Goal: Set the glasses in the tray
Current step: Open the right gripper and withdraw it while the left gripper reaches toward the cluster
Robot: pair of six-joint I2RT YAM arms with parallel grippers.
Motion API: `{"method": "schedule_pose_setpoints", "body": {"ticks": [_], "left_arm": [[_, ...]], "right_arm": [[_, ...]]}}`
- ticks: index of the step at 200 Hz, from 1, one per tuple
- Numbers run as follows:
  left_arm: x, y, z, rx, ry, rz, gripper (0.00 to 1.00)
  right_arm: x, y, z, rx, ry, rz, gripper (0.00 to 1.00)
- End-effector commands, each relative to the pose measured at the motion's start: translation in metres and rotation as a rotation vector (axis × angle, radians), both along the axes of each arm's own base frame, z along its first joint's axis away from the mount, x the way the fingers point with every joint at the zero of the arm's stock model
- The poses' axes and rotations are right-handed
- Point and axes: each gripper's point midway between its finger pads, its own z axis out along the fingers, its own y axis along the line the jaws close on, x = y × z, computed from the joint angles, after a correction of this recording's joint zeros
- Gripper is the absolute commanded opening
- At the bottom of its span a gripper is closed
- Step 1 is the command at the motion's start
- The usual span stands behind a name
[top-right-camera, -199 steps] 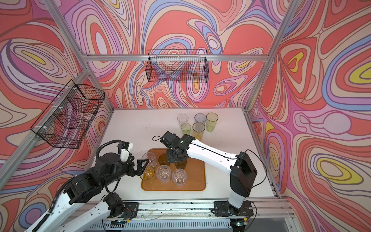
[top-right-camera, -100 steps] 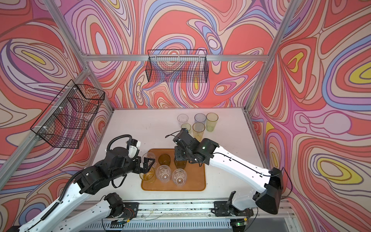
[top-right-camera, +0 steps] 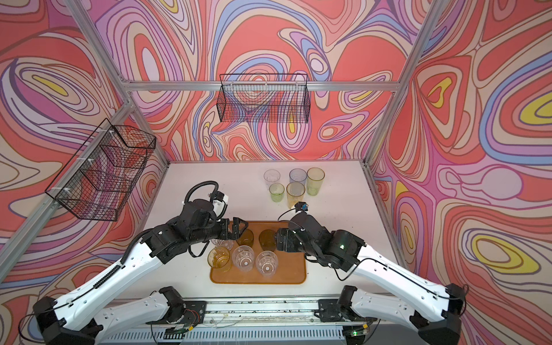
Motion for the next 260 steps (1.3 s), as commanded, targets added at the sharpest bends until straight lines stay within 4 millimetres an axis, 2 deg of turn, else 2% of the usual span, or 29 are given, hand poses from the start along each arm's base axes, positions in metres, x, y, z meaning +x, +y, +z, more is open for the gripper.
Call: {"method": "schedule_pose_setpoints", "body": {"ticks": [1, 37, 53, 71, 129, 166, 192, 217, 240, 260], "left_arm": [[0.020, -0.010, 0.012, -0.012, -0.037, 0.020, 1.00], [0.047, -0.026, 0.002, 0.029, -0.026, 0.045, 0.99], [0.061, -0.032, -0.005, 0.060, -0.027, 0.055, 0.97], [0.076, -0.041, -0.011, 0.098, -0.016, 0.059, 0.94], [0.115, -0.069, -0.025, 0.154, -0.007, 0.053, 0.92], [0.128, -0.083, -0.037, 0.173, 0.019, 0.041, 0.92], [0.134, -0.088, -0.044, 0.182, 0.033, 0.039, 0.93], [0.139, -0.090, -0.045, 0.190, 0.037, 0.041, 0.93], [0.142, -0.089, -0.046, 0.188, 0.039, 0.042, 0.93], [0.144, -0.089, -0.047, 0.182, 0.046, 0.044, 0.93]], "right_arm": [[0.006, -0.001, 0.007, 0.032, -0.071, -0.011, 0.93], [0.008, -0.004, 0.002, 0.014, -0.121, 0.004, 0.95], [0.010, -0.009, 0.001, 0.015, -0.144, -0.016, 0.98], [0.010, -0.013, 0.001, 0.034, -0.165, -0.023, 0.98], [0.019, -0.039, 0.005, 0.067, -0.181, -0.061, 0.98], [0.034, -0.050, 0.007, 0.081, -0.180, -0.055, 0.99], [0.052, -0.059, 0.005, 0.066, -0.173, -0.061, 0.98], [0.067, -0.066, 0.011, 0.131, -0.157, -0.056, 0.98], [0.072, -0.071, 0.022, 0.185, -0.179, -0.047, 0.99], [0.074, -0.072, 0.023, 0.198, -0.191, -0.039, 0.98]]}}
